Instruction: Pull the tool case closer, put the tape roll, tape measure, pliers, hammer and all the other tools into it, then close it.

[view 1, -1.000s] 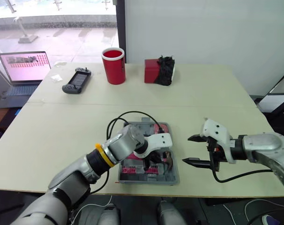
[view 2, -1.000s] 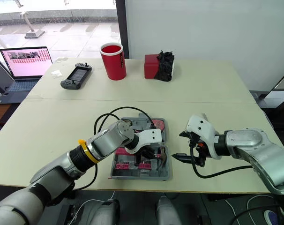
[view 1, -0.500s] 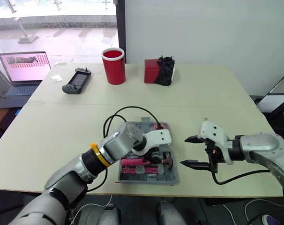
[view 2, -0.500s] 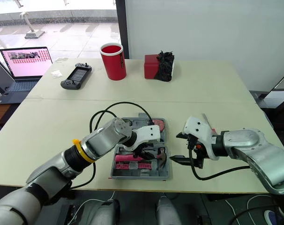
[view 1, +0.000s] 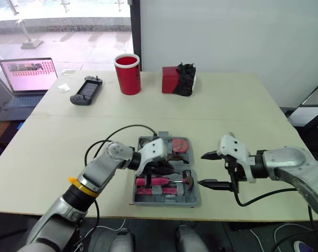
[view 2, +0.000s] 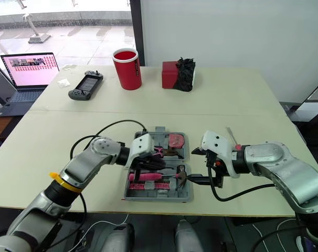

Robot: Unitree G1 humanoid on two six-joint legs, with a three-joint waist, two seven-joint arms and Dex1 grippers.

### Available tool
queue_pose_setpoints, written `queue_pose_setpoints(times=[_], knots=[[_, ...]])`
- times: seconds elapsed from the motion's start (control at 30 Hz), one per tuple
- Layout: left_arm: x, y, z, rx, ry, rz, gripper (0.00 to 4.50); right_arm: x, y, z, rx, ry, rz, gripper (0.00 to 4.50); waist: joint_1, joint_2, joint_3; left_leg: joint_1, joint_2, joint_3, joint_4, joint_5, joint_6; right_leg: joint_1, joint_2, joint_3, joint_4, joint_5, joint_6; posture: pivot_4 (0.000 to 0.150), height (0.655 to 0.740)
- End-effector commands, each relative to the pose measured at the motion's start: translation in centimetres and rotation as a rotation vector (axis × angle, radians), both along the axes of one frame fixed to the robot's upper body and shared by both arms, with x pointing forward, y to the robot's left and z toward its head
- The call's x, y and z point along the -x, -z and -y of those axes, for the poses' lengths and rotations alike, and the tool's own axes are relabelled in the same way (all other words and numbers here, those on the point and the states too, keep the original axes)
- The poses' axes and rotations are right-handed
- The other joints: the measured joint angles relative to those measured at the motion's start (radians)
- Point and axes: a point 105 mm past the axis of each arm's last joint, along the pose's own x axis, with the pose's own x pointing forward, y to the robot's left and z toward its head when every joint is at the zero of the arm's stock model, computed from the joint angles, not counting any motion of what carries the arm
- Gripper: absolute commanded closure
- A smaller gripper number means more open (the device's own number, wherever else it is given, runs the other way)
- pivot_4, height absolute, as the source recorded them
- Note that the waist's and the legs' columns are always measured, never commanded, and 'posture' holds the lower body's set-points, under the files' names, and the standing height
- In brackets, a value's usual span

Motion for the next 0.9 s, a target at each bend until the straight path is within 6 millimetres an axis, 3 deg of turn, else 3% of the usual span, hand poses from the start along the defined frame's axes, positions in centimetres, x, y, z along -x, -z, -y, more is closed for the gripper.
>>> queue_pose_setpoints(times=[0.03,0.47,0.57,0.77,0.9], knots=[[-0.4,0.1,-0.2,-0.007,0.025,0.067,4.44,0.2,-1.1,-0.4,-0.022,-0.03,0.046,0.0,0.001,0.0,0.0,0.0,0.0,0.0,0.001,0.0,0.0,0.0,0.0,0.0,0.0,0.0,0.0,0.15,0.7272],[-0.5,3.9,0.4,-0.028,0.028,0.073,4.44,0.3,-1.0,-0.1,-0.026,-0.017,0.037,0.0,-0.002,0.0,0.0,0.0,0.0,0.0,0.003,0.0,0.001,0.001,0.0,0.0,0.0,0.0,0.0,0.15,0.7272],[-1.0,5.9,-0.2,-0.096,0.0,0.102,4.44,0.3,-0.7,0.4,-0.012,-0.002,0.031,0.0,0.0,0.0,0.0,0.0,0.0,0.0,0.003,0.0,0.001,0.002,0.0,0.0,0.0,0.0,0.0,0.15,0.7272],[1.3,9.4,-1.2,-0.181,0.05,0.026,4.44,0.4,-0.6,0.5,-0.012,0.003,0.029,0.0,0.0,0.002,-0.004,0.001,0.0,0.0,0.003,-0.001,0.001,0.003,0.0,0.0,0.0,0.0,0.0,0.15,0.7272],[2.2,10.2,-1.1,-0.174,0.066,-0.007,4.44,0.4,-0.6,0.7,-0.012,0.006,0.03,0.0,-0.003,0.006,-0.011,0.002,0.0,0.0,0.003,-0.002,0.003,0.005,0.0,0.0,0.0,-0.001,0.0,0.15,0.7272]])
